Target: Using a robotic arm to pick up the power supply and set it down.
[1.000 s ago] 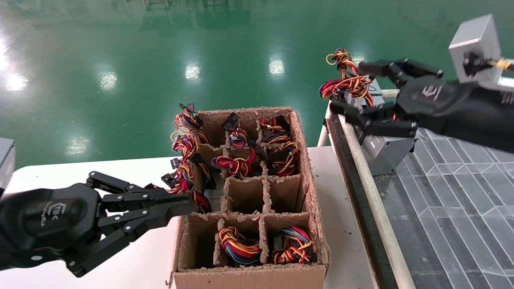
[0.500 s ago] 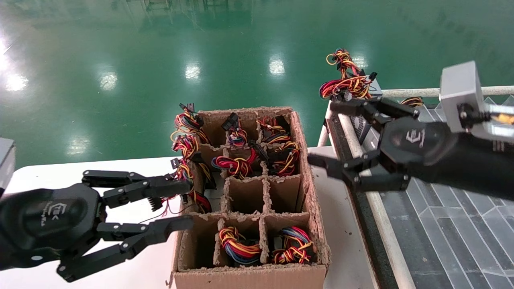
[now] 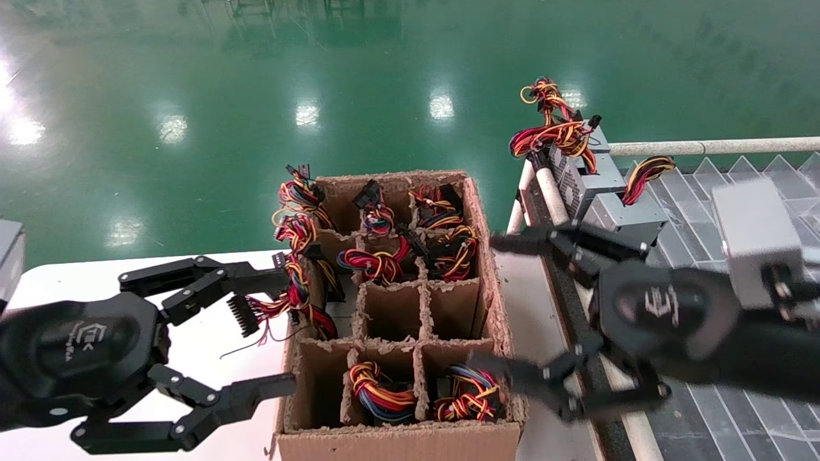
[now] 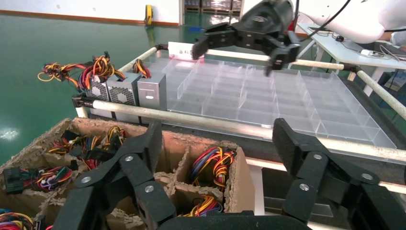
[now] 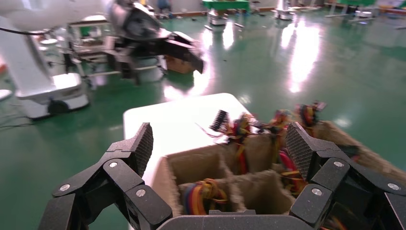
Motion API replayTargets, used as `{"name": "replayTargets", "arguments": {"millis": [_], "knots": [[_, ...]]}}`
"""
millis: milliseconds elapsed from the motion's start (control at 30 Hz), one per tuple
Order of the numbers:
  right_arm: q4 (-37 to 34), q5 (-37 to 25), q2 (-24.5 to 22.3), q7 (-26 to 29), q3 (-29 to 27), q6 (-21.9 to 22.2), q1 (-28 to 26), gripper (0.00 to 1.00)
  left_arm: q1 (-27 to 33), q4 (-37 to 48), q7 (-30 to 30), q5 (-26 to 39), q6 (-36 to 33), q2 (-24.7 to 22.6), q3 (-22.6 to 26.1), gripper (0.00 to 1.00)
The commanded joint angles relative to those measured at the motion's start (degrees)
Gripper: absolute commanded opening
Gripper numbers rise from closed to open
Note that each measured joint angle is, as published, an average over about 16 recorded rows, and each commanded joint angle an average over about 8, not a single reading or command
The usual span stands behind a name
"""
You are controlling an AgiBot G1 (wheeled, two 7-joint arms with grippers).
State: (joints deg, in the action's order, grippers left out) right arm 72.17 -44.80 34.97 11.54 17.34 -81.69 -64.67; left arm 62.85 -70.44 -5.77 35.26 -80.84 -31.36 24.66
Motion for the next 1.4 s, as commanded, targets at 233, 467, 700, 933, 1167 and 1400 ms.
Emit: {"name": "replayTargets", "arguments": {"millis": [233, 467, 700, 933, 1167, 1400], "knots": [[1.4, 3.0, 0.0, -0.8, -1.3, -4.1, 3.2, 1.00, 0.0, 0.0, 0.0, 0.0, 0.0, 0.0, 0.0, 1.00], [1.9, 4.1, 0.0, -1.0, -1.8, -5.4, 4.2, 1.00, 0.0, 0.0, 0.0, 0.0, 0.0, 0.0, 0.0, 1.00], [1.7, 3.7, 0.0, -1.0, -1.7, -4.8, 3.8, 1.00, 0.0, 0.0, 0.0, 0.0, 0.0, 0.0, 0.0, 1.00], [1.6, 3.3, 0.0, -0.9, -1.5, -4.4, 3.5, 1.00, 0.0, 0.0, 0.0, 0.0, 0.0, 0.0, 0.0, 1.00], [1.5, 3.2, 0.0, -0.9, -1.4, -4.2, 3.3, 1.00, 0.0, 0.0, 0.0, 0.0, 0.0, 0.0, 0.0, 1.00], [1.5, 3.1, 0.0, -0.8, -1.4, -4.1, 3.2, 1.00, 0.0, 0.0, 0.0, 0.0, 0.0, 0.0, 0.0, 1.00]]}}
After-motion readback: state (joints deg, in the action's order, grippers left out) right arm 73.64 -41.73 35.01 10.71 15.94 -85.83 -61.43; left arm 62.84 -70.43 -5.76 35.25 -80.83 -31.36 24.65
